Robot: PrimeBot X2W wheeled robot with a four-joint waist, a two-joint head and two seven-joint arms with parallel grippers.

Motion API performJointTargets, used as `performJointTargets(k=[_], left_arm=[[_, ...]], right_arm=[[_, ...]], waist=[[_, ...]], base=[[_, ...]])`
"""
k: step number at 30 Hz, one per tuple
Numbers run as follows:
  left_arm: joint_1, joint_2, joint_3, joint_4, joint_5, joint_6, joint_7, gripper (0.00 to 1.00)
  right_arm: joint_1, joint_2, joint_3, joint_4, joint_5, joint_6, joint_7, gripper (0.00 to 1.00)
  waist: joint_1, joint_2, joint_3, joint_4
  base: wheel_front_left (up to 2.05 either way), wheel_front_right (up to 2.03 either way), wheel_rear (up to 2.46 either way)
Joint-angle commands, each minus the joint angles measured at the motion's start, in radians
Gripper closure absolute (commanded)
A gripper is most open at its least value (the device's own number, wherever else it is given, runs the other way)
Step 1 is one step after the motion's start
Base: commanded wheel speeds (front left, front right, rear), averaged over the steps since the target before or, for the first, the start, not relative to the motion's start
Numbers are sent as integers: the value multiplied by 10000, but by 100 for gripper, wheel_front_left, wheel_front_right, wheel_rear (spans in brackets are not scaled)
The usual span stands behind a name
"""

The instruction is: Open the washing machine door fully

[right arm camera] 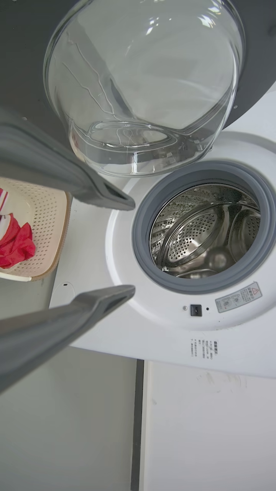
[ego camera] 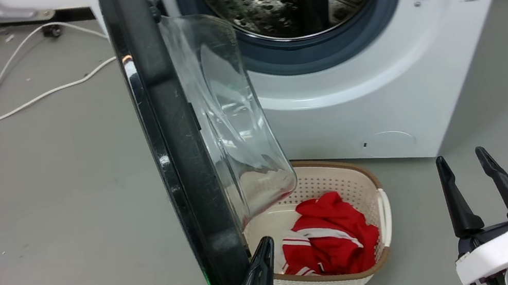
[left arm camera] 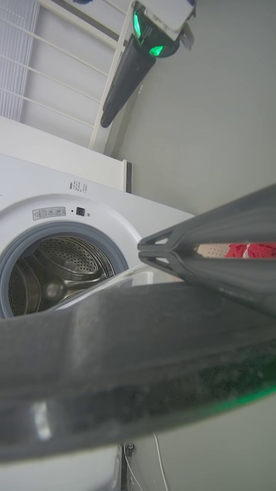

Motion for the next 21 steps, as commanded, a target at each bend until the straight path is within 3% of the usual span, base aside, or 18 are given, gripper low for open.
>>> performJointTargets(k=[1, 12, 21], left_arm=[[292, 90, 166, -4, -16, 133, -1, 100], [909, 190, 891, -259, -43, 599, -3, 100], [420, 473, 2171, 73, -125, 833, -14, 100]], right_arm=[[-69, 11, -10, 9, 32, -3, 23, 0], [-14, 11, 54, -39, 12, -3, 92, 0], [-120, 11, 209, -60, -9, -3, 175, 0]], waist=[[0, 0, -16, 569], [0, 0, 48, 1517], [0, 0, 124, 1575]], base=[[0, 0, 0], [0, 0, 0], [0, 0, 0]])
